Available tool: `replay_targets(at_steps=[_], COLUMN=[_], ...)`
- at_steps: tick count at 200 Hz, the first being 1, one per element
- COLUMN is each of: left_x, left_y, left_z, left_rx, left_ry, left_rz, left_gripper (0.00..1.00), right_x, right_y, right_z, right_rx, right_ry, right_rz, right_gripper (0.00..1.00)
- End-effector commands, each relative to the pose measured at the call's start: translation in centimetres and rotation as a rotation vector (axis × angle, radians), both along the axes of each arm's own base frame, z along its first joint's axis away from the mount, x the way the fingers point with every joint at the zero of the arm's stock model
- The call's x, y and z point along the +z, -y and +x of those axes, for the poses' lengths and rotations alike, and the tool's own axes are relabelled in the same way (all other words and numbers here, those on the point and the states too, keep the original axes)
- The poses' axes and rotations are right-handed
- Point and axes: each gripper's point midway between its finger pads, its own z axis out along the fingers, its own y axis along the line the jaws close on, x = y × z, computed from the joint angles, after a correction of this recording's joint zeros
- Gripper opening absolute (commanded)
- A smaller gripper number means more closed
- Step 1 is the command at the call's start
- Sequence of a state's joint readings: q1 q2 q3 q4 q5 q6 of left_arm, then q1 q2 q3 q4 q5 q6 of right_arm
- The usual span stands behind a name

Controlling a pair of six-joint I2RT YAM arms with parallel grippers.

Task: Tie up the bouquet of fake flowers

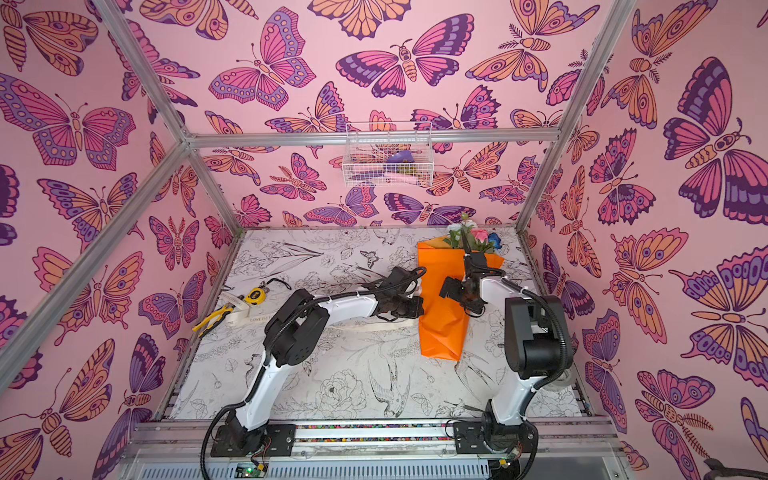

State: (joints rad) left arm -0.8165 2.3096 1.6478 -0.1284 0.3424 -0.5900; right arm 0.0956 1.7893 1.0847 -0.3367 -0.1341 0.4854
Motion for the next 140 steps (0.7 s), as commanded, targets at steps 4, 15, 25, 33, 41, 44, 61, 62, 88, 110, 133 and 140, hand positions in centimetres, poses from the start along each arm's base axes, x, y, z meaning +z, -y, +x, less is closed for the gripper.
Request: replay_targets(at_steps=[4, 15, 25, 33, 41, 44, 61, 62, 88, 110, 133, 140], left_x=[-3.9, -4.0, -4.0, -4.0, -4.0, -4.1, -4.0, -4.0, -3.8, -3.1, -1.7, -1.0], left_y=[-1.0, -1.0, -0.9, -0.9, -0.9, -0.9, -0.9, -0.9, -1.0, -1.1, -1.6, -2.0], left_z=[-1.3, -1.3, -1.3, -1.3, -1.3, -1.3, -1.3, -1.3, -1.4, -1.5, -1.3, -1.2], left_rx=[-0.003, -0.004, -0.003, -0.003, -0.004, -0.004, -0.005, -0.005, -0.005, -0.007, -0.001, 0.005], left_ry=[-0.089, -0.089, -0.089, -0.091, -0.091, -0.093, -0.092, -0.092, -0.094, -0.085, -0.065, -0.052], left_rz=[0.072, 0.071, 0.070, 0.070, 0.070, 0.071, 0.069, 0.068, 0.066, 0.059, 0.047, 0.045], left_gripper=[0.00, 0.00, 0.00, 0.00, 0.00, 0.00, 0.00, 0.00, 0.00, 0.02, 0.10, 0.13], right_x=[-0.5, -1.1, -1.6, -2.0, -2.5, -2.7, -3.7, -3.7, -3.8, -3.7, -3.1, -2.6], right_y=[-1.9, -2.5, -2.8, -3.0, -3.2, -3.1, -2.6, -2.6, -1.4, -0.5, 1.2, 1.8], right_z=[0.0, -0.2, -0.3, -0.4, -0.6, -0.7, -1.1, -1.1, -1.2, -1.1, -1.3, -1.3], right_rx=[0.076, 0.096, 0.110, 0.119, 0.127, 0.127, 0.119, 0.117, 0.088, 0.080, 0.057, 0.050], right_ry=[-0.024, -0.041, -0.056, -0.071, -0.089, -0.096, -0.148, -0.150, -0.193, -0.224, -0.227, -0.219], right_rz=[-0.040, -0.058, -0.068, -0.078, -0.093, -0.101, -0.158, -0.159, -0.241, -0.303, -0.391, -0.407], right_gripper=[0.99, 0.99, 0.99, 0.99, 0.99, 0.99, 0.99, 0.98, 0.62, 0.39, 0.18, 0.12])
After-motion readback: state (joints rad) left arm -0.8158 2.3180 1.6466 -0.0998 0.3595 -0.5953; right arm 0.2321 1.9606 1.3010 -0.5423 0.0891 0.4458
